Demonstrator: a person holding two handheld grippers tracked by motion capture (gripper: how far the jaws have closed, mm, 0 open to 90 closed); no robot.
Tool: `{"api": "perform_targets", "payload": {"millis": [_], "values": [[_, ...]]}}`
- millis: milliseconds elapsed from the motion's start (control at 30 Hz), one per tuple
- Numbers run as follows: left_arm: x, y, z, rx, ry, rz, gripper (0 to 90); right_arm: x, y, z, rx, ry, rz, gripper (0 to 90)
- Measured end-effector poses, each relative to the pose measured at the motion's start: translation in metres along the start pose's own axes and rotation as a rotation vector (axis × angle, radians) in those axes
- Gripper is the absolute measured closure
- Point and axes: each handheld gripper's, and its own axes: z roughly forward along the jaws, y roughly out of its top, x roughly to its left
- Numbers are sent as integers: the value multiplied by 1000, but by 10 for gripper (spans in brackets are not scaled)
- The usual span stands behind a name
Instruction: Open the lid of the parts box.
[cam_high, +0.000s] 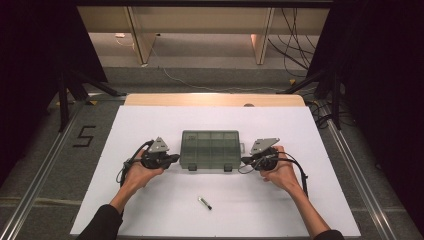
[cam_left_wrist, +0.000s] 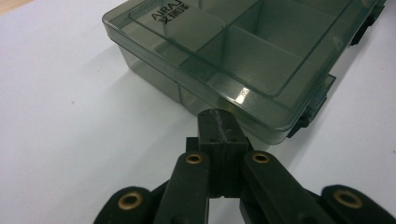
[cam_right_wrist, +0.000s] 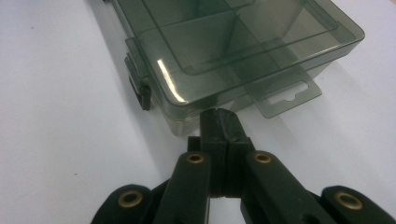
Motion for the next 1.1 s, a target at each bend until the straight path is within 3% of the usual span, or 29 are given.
{"api": "perform_targets", "payload": {"millis": [133, 200, 367, 400, 433, 467, 500, 700, 733, 767, 800, 833, 867, 900, 933, 967, 1000, 1100], "values": [[-2, 0, 0, -5, 12, -12, 894, -1, 0, -1, 3, 16, 10, 900], [-1, 1, -2, 4, -2, 9, 894, -1, 0, -1, -3, 15, 8, 900], [-2, 2, -4, -27, -2, -16, 894, -1, 0, -2, -21, 17, 27, 900], [0, 3, -6, -23, 0, 14, 894, -2, 0, -2, -32, 14, 23, 900], [-1, 3, -6, -34, -6, -21, 894, -2, 1, -3, -40, 9, 29, 900], [0, 3, -7, -38, 3, 9, 894, -2, 1, -3, -50, 9, 37, 900], [0, 4, -8, -59, -4, -22, 895, -2, 2, -5, -62, 7, 45, 900], [-1, 5, -9, -76, -14, -43, 895, -3, 4, -6, -105, 11, 58, 900], [-1, 7, -10, -75, -9, -9, 894, -3, 5, -6, -119, -7, 53, 900], [-1, 7, -10, -75, -9, -9, 895, -3, 5, -6, -119, -7, 53, 900], [-4, 8, -10, -91, -10, -36, 895, -3, 6, -7, -123, -6, 55, 900], [-3, 10, -12, -70, -19, -8, 895, -3, 6, -7, -126, -7, 55, 900], [-6, 12, -11, -107, -11, -12, 895, -4, 7, -8, -145, -12, 54, 900], [-6, 12, -11, -107, -11, -12, 894, -4, 8, -10, -145, -17, 57, 900], [-5, 14, -14, -78, -11, 12, 894, -4, 8, -10, -145, -17, 57, 900], [-6, 15, -13, -110, -14, -13, 895, -4, 9, -10, -156, -18, 56, 900], [-7, 15, -14, -112, -10, -26, 895, -4, 9, -10, -162, -24, 57, 900], [-7, 17, -15, -129, -14, -26, 895, -6, 11, -11, -177, -24, 64, 900]]}}
